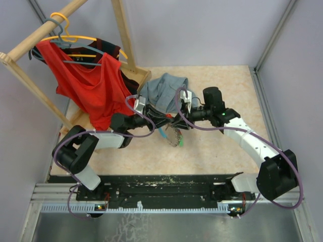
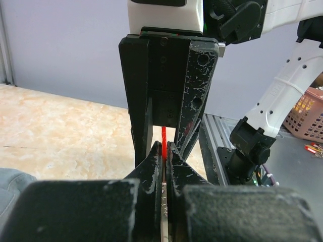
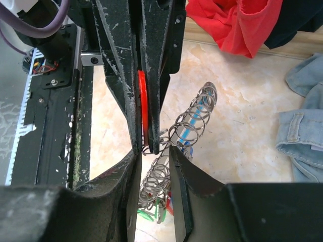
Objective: Remove the keys from the keyring
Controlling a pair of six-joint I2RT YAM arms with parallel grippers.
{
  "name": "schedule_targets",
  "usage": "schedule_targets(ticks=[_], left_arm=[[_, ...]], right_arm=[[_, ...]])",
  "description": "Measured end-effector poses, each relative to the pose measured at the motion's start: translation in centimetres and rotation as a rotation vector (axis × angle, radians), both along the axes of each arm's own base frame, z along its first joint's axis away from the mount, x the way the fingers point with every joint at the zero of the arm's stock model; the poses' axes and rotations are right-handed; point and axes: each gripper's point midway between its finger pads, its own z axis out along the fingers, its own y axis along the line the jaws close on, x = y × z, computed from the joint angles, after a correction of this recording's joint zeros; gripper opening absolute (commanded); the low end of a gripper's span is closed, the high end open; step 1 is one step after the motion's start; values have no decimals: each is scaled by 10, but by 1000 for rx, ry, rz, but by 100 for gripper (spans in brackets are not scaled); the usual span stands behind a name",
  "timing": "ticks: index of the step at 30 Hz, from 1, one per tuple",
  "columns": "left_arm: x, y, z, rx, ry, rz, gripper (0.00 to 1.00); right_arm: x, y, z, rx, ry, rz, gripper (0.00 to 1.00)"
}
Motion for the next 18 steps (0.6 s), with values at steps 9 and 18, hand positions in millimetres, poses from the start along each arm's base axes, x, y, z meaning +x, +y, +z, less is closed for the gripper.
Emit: schedule_targets(ticks=[9, 18], left_arm=[[4, 1, 1, -15, 9, 42, 0], [1, 2, 5, -39, 17, 81, 0]], right_arm=[[5, -1, -1, -11, 2, -33, 20], [7, -2, -3, -20, 3, -46, 18]])
